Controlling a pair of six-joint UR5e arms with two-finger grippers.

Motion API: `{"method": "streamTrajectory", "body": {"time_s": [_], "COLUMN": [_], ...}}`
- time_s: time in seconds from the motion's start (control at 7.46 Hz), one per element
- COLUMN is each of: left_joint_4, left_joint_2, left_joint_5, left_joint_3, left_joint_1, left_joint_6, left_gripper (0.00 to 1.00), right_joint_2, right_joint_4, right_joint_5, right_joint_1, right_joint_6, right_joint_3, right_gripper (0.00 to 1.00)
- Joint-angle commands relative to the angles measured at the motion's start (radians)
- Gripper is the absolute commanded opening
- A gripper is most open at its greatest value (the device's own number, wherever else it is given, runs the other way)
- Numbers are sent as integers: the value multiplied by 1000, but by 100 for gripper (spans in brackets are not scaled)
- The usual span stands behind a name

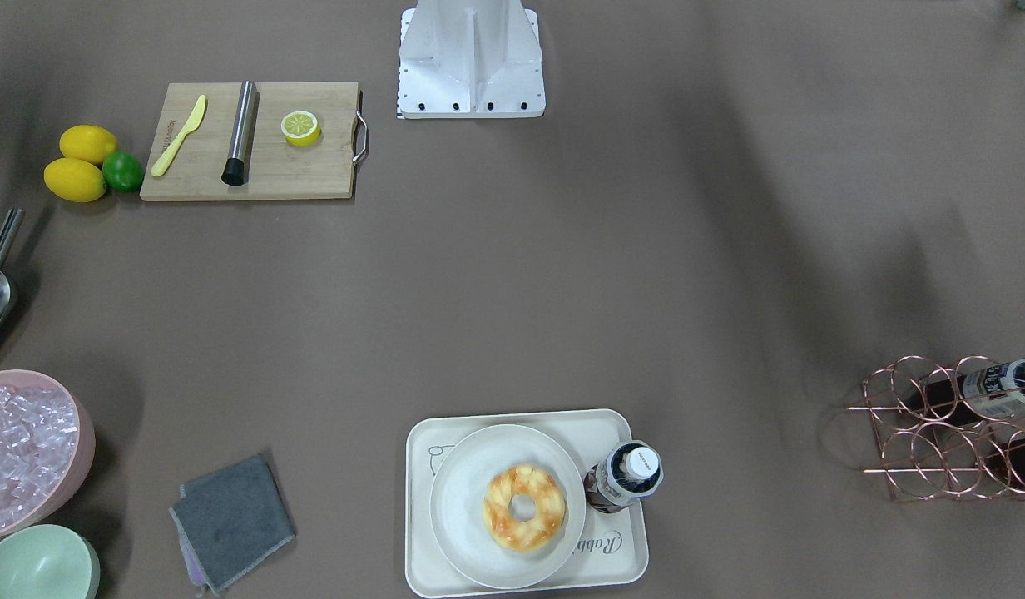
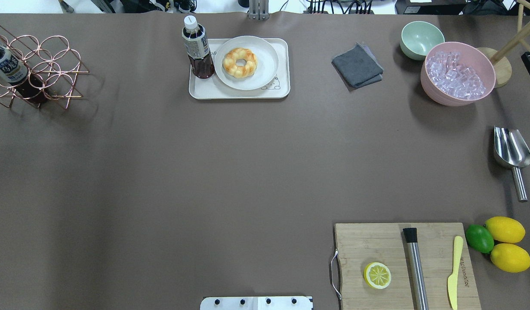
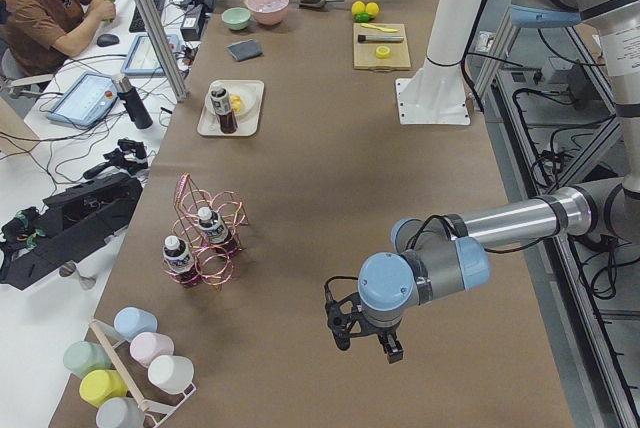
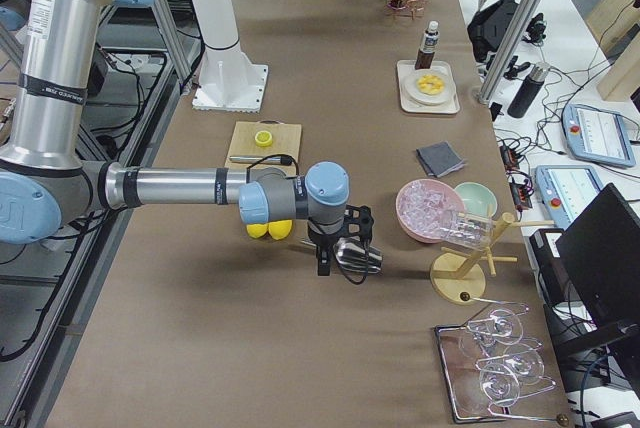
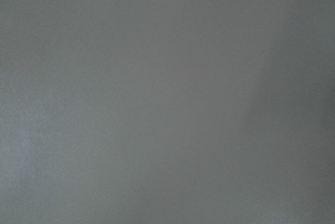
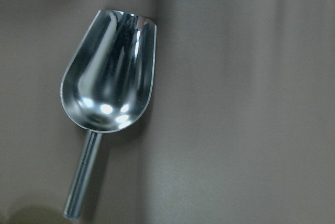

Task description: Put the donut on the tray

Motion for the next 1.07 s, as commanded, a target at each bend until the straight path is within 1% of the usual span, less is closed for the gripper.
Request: {"method": "streamTrajectory", "body": {"time_s": [0.0,0.13,0.94], "left_joint_4": [0,0,-8], "left_joint_2": [-5,-8,-21], "left_joint_5": [3,4,8], "left_joint_3": [2,2,-2], "left_joint_1": [1,1,5], "left_joint_6": [0,0,0], "left_gripper": [98,98,98], "right_joint_2": [-1,3,0], "right_joint_4": [-59,-60,-60], "right_joint_5": [-7,-1,-1], "right_joint_1": [95,125,134], "right_joint_6": [-213,-275,-279], "right_joint_3": [-56,-82,-83], "right_gripper": [100,100,100]}}
